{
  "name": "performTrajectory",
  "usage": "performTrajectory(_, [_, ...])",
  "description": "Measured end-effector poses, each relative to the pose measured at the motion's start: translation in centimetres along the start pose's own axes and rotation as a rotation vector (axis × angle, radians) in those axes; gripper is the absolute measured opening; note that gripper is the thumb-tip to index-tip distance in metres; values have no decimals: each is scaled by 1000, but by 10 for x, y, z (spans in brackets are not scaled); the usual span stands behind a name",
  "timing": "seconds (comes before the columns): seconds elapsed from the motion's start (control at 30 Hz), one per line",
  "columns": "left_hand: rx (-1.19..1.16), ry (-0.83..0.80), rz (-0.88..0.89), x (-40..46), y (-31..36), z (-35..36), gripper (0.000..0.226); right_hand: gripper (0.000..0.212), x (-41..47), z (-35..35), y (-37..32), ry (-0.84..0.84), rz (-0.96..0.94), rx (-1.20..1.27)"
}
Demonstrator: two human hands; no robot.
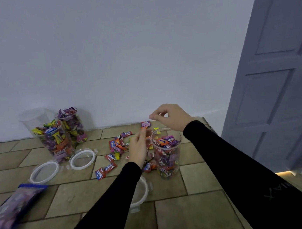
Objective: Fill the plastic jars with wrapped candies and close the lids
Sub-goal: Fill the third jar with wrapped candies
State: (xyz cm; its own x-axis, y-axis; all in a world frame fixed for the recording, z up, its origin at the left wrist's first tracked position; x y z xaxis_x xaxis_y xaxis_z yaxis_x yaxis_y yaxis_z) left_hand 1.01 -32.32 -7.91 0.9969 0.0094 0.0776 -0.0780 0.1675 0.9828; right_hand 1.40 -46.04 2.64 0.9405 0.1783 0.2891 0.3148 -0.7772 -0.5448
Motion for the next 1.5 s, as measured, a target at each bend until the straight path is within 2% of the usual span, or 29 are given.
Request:
performTrajectory(0.07, [162, -8, 64, 10, 2, -10, 28, 28, 4, 17, 20, -28, 50, -6])
performTrajectory(0.17, [419, -28, 94, 29, -10, -25, 12, 31, 12, 23, 48, 30, 174, 246])
performTrajectory(0.23, [612, -48, 97, 39, -21, -33, 14, 33, 20, 22, 62, 64, 220, 331])
performTrajectory(0.33, [792, -60, 88, 45, -32, -35, 30, 33, 29, 36, 74, 17, 240, 352])
performTrajectory(0.5, [1045, -86, 80, 57, -40, -17, 50, 14, 40, 84, 111, -141, 290, 192])
performTrajectory(0.53, [1088, -115, 60, 60, -43, -14, 55, 18, 45, 92, 117, -184, 275, 121])
performTrajectory(0.63, [1195, -209, -5, 67, -51, -9, 69, 60, 55, 116, 116, -432, 126, -278])
performTrajectory(0.7, [1252, -247, -31, 72, -60, -7, 71, 72, 63, 127, 113, -489, 62, -434])
performTrajectory(0.83, [1196, -271, -50, 82, -69, -7, 64, 86, 70, 148, 114, -581, 14, -527])
performTrajectory(1.0, [1130, -256, -18, 90, -67, -7, 52, 68, 77, 160, 112, -609, -25, -593])
performTrajectory(1.1, [1125, -218, -8, 93, -69, -4, 38, 69, 73, 160, 111, -591, -16, -545])
performTrajectory(1.2, [1161, -198, -21, 93, -70, -2, 19, 57, 70, 157, 109, -583, -8, -478])
performTrajectory(1.37, [1113, -158, -32, 92, -66, -4, 15, 39, 63, 148, 108, -526, 23, -340])
performTrajectory(1.5, [935, -75, -43, 85, -54, -8, 10, 39, 58, 138, 108, -489, 101, -211])
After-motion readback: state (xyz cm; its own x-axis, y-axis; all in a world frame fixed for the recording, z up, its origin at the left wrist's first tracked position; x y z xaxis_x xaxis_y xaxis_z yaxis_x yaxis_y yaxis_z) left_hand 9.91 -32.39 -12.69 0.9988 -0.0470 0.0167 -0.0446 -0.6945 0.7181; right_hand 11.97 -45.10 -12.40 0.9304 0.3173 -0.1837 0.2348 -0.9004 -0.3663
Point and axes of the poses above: each hand's wrist, its own x-axis towards the middle knuckle, its own z-axis out of the palm, y = z × x, the point moved 7 cm from there along x, towards the middle knuckle, and after that the axes turned 11 degrees about -x, right-handed, at the moved point
